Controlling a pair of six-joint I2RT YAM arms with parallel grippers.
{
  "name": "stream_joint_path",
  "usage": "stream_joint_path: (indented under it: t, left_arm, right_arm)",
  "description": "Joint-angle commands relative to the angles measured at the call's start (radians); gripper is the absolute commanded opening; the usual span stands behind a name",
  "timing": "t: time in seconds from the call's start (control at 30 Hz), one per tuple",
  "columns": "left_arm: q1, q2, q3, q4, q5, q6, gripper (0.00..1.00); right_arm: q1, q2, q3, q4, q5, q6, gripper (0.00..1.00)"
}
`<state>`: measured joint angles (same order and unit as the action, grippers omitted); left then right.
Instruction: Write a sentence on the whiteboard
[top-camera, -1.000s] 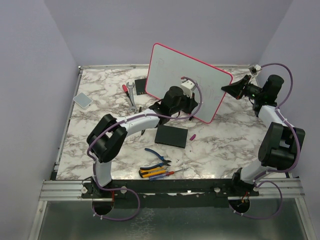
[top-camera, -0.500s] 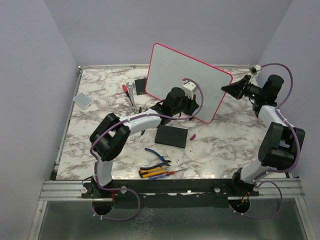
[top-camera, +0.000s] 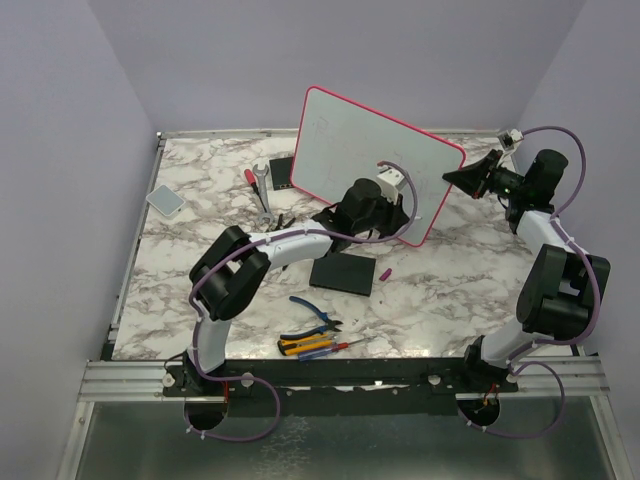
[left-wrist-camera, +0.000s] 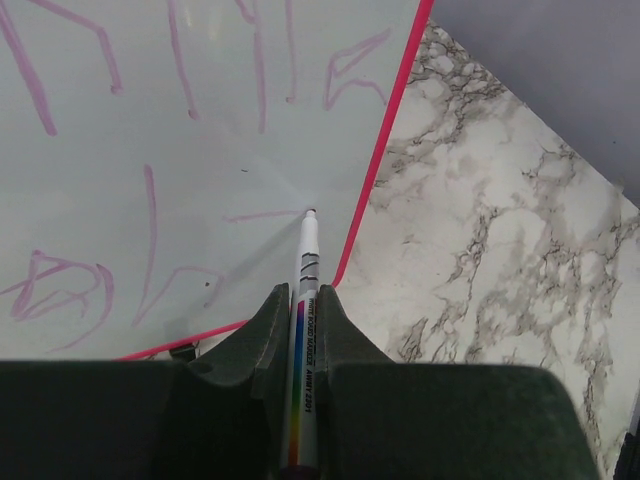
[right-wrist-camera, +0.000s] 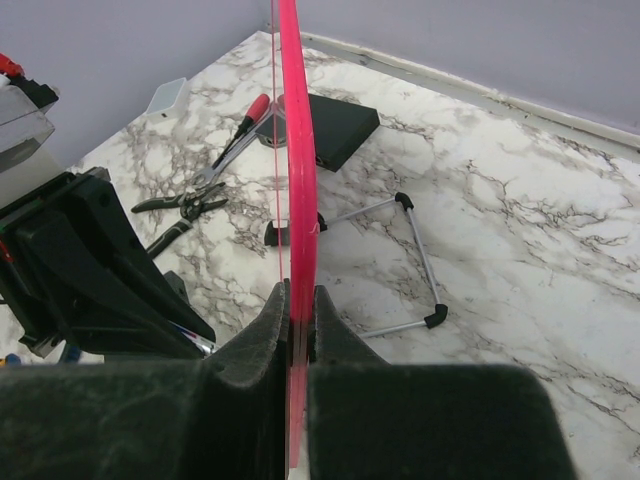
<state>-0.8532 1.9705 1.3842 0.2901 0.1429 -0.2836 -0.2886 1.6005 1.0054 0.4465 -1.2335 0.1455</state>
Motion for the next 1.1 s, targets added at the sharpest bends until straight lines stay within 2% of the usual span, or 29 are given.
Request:
stream_joint_path:
  t: [0.0, 0.47, 1.07]
  left_arm:
    - [0.001, 0.038, 0.040, 0.033, -0.030, -0.005, 0.00]
    - [0.001, -0.081, -0.033, 0.036, -0.054, 0.005, 0.00]
    - [0.003, -0.030, -0.017, 0.030, -0.082, 0.029, 0.00]
  right_arm:
    - [0.023, 0.022, -0.015, -0.074, 0.008, -0.063, 0.01]
    - [0.024, 0.019, -0.016, -0.075, 0.007, -0.063, 0.01]
    - [0.024, 0.019, -0.015, -0.075, 0.008, -0.063, 0.01]
